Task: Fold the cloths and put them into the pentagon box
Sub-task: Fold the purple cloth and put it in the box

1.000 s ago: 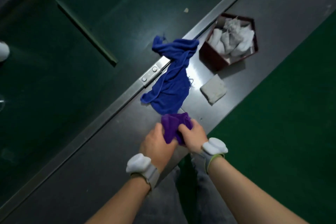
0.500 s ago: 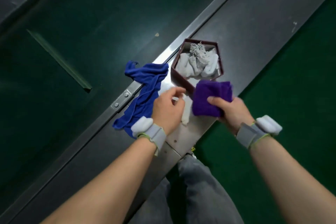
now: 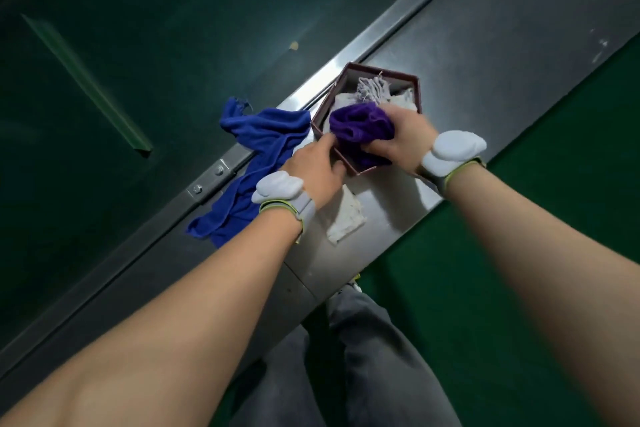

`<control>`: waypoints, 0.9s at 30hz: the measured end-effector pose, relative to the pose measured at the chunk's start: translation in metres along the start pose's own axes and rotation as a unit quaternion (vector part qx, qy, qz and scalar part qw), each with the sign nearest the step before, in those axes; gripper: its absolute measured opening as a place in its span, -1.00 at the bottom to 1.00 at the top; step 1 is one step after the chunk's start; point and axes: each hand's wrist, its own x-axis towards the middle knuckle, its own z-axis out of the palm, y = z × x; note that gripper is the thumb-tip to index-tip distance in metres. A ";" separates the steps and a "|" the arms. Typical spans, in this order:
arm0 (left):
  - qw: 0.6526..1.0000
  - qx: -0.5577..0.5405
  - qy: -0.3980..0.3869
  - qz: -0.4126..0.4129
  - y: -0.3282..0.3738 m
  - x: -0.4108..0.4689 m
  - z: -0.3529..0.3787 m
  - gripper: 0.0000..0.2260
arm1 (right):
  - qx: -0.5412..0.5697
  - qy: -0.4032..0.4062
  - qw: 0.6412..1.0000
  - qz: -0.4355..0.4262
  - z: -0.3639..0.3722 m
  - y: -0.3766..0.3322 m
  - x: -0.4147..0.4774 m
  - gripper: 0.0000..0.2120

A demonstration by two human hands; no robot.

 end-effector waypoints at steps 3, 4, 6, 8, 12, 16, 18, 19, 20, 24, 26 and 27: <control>1.000 -0.008 0.014 0.001 -0.001 0.001 0.003 -0.78 | -0.125 -0.030 0.991 -0.023 -0.005 -0.004 0.009 -0.73; 1.000 -0.014 0.020 0.000 -0.001 0.001 0.004 -0.77 | -0.167 -0.049 0.984 -0.030 -0.006 -0.007 0.013 -0.74; 0.999 -0.019 0.025 -0.012 -0.001 0.003 0.004 -0.72 | -0.250 -0.090 0.963 -0.039 -0.003 -0.015 0.018 -0.74; 0.999 -0.018 0.030 -0.027 -0.002 0.007 0.002 -0.67 | -0.338 -0.113 0.934 -0.035 0.004 -0.022 0.023 -0.75; 0.999 0.010 0.028 -0.032 -0.005 0.009 -0.001 -0.66 | -0.471 -0.138 0.871 -0.009 0.007 -0.041 0.033 -0.93; 0.998 0.013 0.037 -0.052 -0.003 0.010 0.004 -0.66 | -0.489 -0.098 0.867 0.009 0.019 -0.044 0.037 -0.79; 0.998 -0.016 0.030 -0.044 -0.005 0.008 0.005 -0.61 | -0.491 -0.103 0.865 0.000 0.030 -0.048 0.035 -0.87; 0.999 -0.038 0.022 -0.031 -0.007 0.006 0.004 -0.57 | -0.492 -0.110 0.864 -0.006 0.031 -0.049 0.035 -0.88; 0.998 -0.056 0.017 -0.017 -0.010 0.002 0.001 -0.54 | -0.493 -0.124 0.861 0.002 0.030 -0.051 0.033 -0.86; 0.989 -0.041 0.129 -0.053 -0.051 -0.023 -0.008 -0.83 | -0.448 -0.104 0.884 0.084 0.016 -0.059 0.016 -0.69; 0.977 0.005 0.167 -0.129 -0.087 -0.041 -0.009 -0.85 | -0.384 0.062 0.920 0.035 0.031 -0.073 -0.005 -0.73; 0.974 0.047 0.147 -0.164 -0.101 -0.049 -0.006 -0.80 | -0.329 0.127 0.936 0.005 0.040 -0.079 -0.017 -0.75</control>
